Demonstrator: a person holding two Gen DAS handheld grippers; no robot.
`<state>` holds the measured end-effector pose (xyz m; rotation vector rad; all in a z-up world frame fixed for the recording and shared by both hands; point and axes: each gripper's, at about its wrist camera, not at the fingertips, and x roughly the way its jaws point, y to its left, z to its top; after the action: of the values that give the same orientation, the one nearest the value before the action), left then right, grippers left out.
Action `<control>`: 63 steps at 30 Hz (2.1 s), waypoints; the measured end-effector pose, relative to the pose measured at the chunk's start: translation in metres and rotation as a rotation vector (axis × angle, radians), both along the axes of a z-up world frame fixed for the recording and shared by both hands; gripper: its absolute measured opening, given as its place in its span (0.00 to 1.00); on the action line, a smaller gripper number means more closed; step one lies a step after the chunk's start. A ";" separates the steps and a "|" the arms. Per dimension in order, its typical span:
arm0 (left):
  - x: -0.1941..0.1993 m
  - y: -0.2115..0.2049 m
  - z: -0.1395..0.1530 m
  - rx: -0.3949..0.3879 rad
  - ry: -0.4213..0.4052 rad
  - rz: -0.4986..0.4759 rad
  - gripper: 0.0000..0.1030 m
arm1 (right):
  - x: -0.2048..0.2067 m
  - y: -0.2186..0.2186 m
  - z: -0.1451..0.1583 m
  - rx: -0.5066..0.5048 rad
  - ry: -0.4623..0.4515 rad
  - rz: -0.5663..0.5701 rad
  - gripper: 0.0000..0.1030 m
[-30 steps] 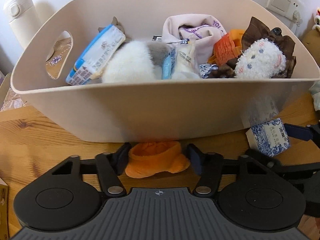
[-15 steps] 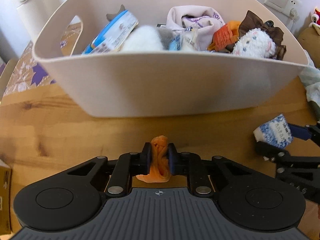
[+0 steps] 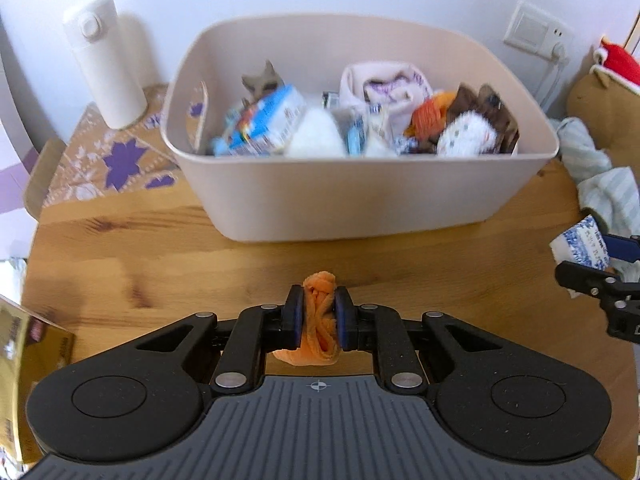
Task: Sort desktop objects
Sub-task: 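Carry the orange cloth and tissue box over the cream basket, then drop orange cloth and tissue box into the basket and open both grippers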
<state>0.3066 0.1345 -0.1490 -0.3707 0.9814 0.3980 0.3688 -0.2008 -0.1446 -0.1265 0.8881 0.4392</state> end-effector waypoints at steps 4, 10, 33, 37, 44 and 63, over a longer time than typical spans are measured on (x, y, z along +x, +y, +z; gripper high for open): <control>-0.010 0.007 0.027 0.020 -0.028 -0.013 0.15 | -0.005 -0.004 0.027 0.018 -0.049 0.022 0.59; -0.011 0.019 0.054 0.040 -0.054 -0.006 0.15 | -0.003 -0.005 0.067 0.059 -0.139 0.058 0.59; 0.061 0.049 0.127 0.229 -0.241 -0.064 0.15 | 0.058 0.024 0.154 0.122 -0.353 0.042 0.59; 0.080 0.050 0.111 0.227 -0.229 -0.064 0.15 | 0.078 0.040 0.145 0.117 -0.362 0.027 0.59; 0.099 0.059 0.083 0.202 -0.187 -0.080 0.15 | 0.115 0.060 0.115 0.140 -0.256 -0.014 0.59; 0.115 0.059 0.043 0.171 -0.088 -0.094 0.55 | 0.147 0.098 0.066 0.032 -0.082 0.027 0.67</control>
<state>0.4219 0.1938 -0.1064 -0.1853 0.8685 0.3739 0.5160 -0.1026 -0.0789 -0.1269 0.7994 0.4702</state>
